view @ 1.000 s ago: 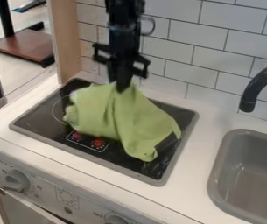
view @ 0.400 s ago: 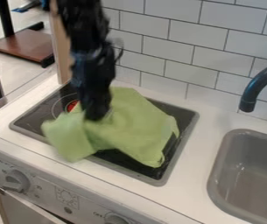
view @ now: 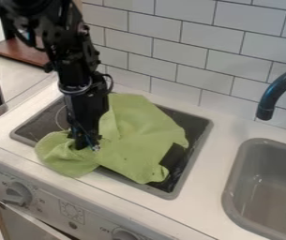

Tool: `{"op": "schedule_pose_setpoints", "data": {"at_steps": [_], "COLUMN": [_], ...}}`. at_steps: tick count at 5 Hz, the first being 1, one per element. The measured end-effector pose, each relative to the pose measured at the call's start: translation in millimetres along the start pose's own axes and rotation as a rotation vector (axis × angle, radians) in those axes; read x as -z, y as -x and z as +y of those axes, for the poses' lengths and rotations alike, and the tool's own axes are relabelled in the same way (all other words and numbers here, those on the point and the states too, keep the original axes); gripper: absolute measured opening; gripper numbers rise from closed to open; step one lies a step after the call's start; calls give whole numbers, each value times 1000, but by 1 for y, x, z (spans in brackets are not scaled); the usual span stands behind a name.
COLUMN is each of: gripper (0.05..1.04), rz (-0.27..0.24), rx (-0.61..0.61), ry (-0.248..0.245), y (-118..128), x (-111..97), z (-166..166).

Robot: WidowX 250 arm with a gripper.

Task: Unfold the cloth from top to bottom

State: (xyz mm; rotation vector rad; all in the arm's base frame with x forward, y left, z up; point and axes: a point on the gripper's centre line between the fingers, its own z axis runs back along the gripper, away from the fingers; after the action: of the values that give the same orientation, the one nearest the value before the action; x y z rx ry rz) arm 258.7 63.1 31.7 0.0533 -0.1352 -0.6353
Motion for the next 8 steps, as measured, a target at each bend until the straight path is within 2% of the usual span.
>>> {"op": "schedule_pose_setpoints", "data": {"at_steps": [1,2,3,4,5,6,7,8], "gripper": [231,441,683,956,1012,1005,999,999], "rz": [10,18,20,12,-3,-19,-28,-30], "rx": [17,-19,-88,-198,-318,-338,-349,-344], "ry": [2,13,30,31,14,32,62,60], "y": [7,8,3,-7,-19,-24,-25,-25], "x": [0,-2,-11,-31,-56,-77,-93,-94], "z": [-7,-8,-5,2,8,8,9,10]}}
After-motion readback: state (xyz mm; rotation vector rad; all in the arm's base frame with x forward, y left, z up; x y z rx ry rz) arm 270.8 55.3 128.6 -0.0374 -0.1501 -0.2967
